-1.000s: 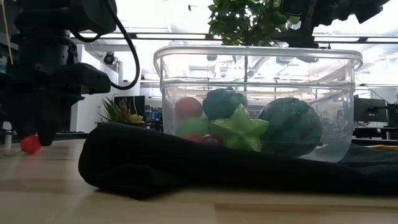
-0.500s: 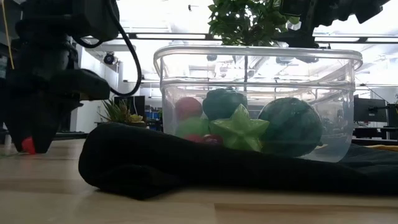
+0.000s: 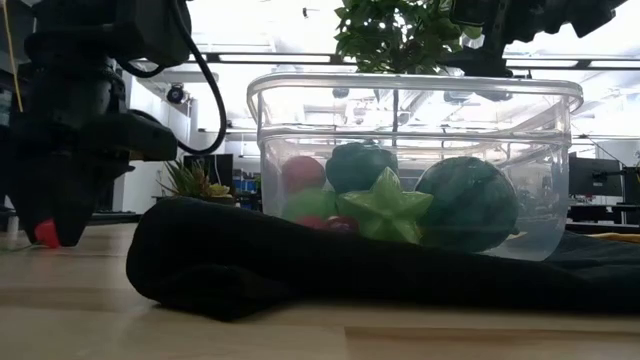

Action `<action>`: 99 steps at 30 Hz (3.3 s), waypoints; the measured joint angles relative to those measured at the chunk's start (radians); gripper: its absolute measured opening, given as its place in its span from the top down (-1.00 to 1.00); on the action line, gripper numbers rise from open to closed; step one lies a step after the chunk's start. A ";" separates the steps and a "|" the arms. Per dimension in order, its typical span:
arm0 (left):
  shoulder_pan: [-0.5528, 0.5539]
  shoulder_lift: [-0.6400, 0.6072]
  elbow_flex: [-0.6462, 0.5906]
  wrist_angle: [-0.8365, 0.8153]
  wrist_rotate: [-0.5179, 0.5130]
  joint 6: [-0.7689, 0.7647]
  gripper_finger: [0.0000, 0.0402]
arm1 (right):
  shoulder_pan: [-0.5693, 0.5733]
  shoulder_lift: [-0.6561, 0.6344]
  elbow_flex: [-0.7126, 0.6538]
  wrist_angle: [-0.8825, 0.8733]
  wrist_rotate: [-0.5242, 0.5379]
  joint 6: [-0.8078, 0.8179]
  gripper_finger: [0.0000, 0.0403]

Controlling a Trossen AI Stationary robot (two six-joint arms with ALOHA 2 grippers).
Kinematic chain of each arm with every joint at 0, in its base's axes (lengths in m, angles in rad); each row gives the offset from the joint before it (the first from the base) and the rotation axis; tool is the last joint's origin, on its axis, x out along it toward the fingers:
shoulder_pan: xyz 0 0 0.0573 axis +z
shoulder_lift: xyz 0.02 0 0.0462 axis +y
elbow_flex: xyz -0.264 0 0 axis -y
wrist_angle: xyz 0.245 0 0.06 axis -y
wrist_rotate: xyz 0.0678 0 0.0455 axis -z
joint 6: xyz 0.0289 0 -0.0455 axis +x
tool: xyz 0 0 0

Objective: Pick and placing Produce into tupperware
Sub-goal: Put the left red cherry into the transparent bin

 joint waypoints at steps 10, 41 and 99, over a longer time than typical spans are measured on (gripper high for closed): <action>0.000 0.000 0.000 -0.001 -0.007 -0.002 0.32 | 0.000 0.000 0.000 -0.001 0.000 0.000 -0.40; 0.000 -0.001 0.000 0.002 -0.008 0.000 0.47 | 0.000 0.000 0.000 -0.002 0.000 -0.001 -0.40; 0.000 -0.001 0.000 0.001 -0.008 -0.001 0.50 | 0.000 0.000 0.000 -0.002 0.001 -0.008 -0.40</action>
